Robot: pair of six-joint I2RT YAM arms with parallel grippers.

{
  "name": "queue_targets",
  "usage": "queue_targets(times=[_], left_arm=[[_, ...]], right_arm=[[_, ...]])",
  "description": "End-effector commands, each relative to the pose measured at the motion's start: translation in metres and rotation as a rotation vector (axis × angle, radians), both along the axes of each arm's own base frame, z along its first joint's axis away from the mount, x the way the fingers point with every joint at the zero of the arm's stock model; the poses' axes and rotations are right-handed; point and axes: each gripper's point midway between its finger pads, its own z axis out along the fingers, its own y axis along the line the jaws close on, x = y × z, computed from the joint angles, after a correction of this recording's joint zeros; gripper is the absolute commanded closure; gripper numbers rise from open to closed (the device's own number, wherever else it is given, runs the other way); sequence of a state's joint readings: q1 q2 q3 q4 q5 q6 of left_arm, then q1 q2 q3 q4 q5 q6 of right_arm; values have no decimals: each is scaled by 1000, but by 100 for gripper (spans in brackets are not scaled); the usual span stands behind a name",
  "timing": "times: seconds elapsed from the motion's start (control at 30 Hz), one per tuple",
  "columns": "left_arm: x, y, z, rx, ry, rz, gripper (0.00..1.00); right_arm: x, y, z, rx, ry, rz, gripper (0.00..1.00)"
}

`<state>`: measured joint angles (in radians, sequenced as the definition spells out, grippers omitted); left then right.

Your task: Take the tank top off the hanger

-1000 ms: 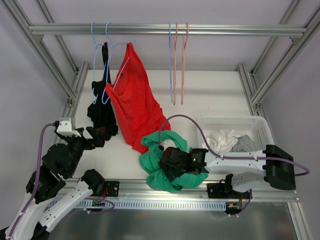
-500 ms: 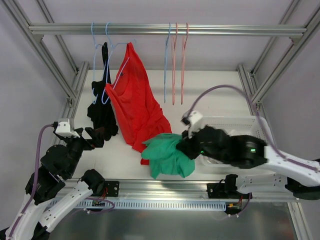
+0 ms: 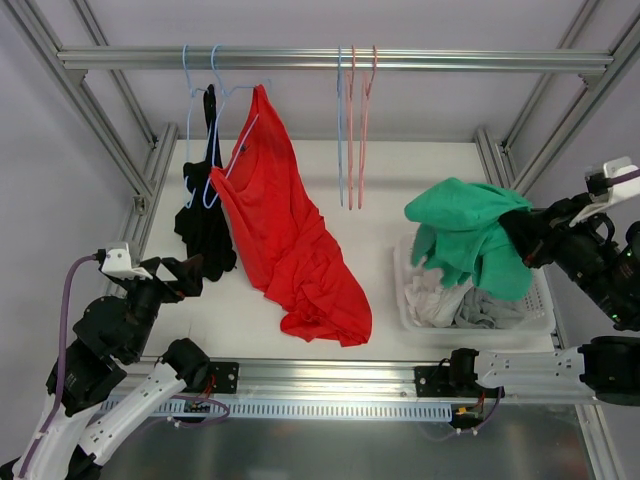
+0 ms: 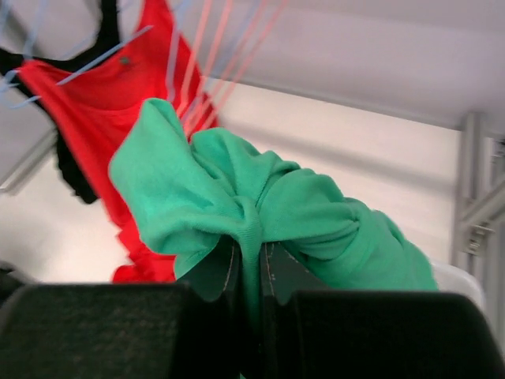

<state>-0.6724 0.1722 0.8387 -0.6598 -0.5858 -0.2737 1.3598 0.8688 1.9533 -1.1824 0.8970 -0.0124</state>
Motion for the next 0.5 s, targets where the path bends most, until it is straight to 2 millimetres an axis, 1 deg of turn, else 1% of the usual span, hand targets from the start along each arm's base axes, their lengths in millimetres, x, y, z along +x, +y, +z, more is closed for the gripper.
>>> queue_targets(times=[0.0, 0.03, 0.07, 0.1, 0.13, 0.17, 0.2, 0.23, 0.3, 0.33, 0.37, 0.4, 0.43, 0.47], left_arm=[[-1, 5, 6, -16, -27, 22, 1], [-1, 6, 7, -18, -31, 23, 1], [-2, 6, 8, -22, -33, 25, 1], [-2, 6, 9, -26, -37, 24, 1], [-2, 7, 9, -29, -38, 25, 1], [-3, 7, 10, -30, -39, 24, 1], [-2, 6, 10, -29, -38, 22, 1], [-2, 6, 11, -29, -38, 21, 1], [-2, 5, 12, -29, -35, 16, 1], [-2, 4, 15, -32, -38, 13, 1], [-2, 5, 16, -33, -40, 15, 1], [-2, 5, 16, -32, -37, 18, 1], [-2, 5, 19, -35, -41, 19, 1], [-2, 5, 19, -36, -40, 19, 1]], right_arm=[[15, -33, -3, -86, -47, -189, 100], [15, -32, -7, -102, -44, -194, 100], [19, -33, -12, -126, -47, -237, 100], [20, -29, -23, -164, -41, -248, 100], [21, -27, -29, -179, -38, -258, 100], [22, -27, -35, -181, -34, -276, 100], [21, -28, -42, -136, -14, -288, 100], [23, -22, -60, -180, -3, -302, 100], [23, -18, -85, -165, 46, -325, 100], [25, -11, -109, -226, 74, -332, 100], [25, -11, -126, -246, 128, -348, 100], [26, -11, -137, -259, 157, -368, 100], [28, -13, -157, -297, 185, -396, 100], [30, -17, -169, -297, 228, -427, 100]])
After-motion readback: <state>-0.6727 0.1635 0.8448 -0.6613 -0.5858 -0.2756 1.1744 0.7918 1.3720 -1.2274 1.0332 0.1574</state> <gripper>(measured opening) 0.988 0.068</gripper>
